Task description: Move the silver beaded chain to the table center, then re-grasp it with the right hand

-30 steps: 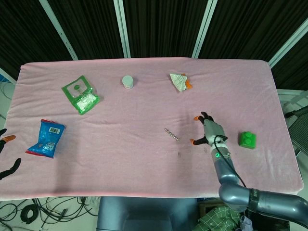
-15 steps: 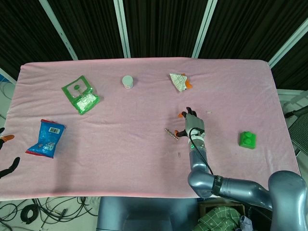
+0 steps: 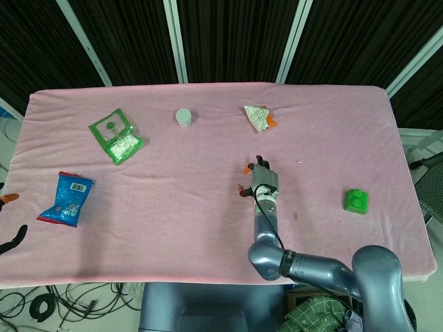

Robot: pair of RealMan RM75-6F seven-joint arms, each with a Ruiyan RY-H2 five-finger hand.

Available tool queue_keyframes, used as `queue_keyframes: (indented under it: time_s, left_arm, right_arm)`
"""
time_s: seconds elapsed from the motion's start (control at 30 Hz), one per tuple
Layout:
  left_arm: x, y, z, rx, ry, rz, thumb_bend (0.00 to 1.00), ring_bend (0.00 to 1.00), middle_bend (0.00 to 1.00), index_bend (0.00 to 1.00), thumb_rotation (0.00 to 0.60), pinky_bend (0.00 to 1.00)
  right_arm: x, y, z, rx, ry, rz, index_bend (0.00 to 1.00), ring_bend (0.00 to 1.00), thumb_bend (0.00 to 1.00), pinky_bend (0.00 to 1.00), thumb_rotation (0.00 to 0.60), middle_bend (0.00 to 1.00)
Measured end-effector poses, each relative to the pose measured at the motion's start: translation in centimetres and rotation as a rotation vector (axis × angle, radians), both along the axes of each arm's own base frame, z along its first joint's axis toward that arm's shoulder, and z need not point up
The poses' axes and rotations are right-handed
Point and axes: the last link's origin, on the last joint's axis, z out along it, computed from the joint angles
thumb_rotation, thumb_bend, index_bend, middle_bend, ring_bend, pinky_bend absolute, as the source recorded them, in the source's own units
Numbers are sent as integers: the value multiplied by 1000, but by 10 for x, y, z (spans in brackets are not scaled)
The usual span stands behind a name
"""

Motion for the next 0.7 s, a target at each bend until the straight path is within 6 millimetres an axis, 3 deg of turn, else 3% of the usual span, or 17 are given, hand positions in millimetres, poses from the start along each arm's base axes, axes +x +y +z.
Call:
queue_keyframes:
  time_s: [0.37,0.7]
  left_arm:
    - [-1,-1,2,4,-6,-3,298,0,66,286,600,0]
    - [1,-2,0,-10,-6,-14,298,0,65,289,600,0]
  right_arm:
    - [10,0,-22,-3,31,1,479,29,131,214,600,0]
    - [6,-2,-33,-53,210,47,495,29,148,212,600,0]
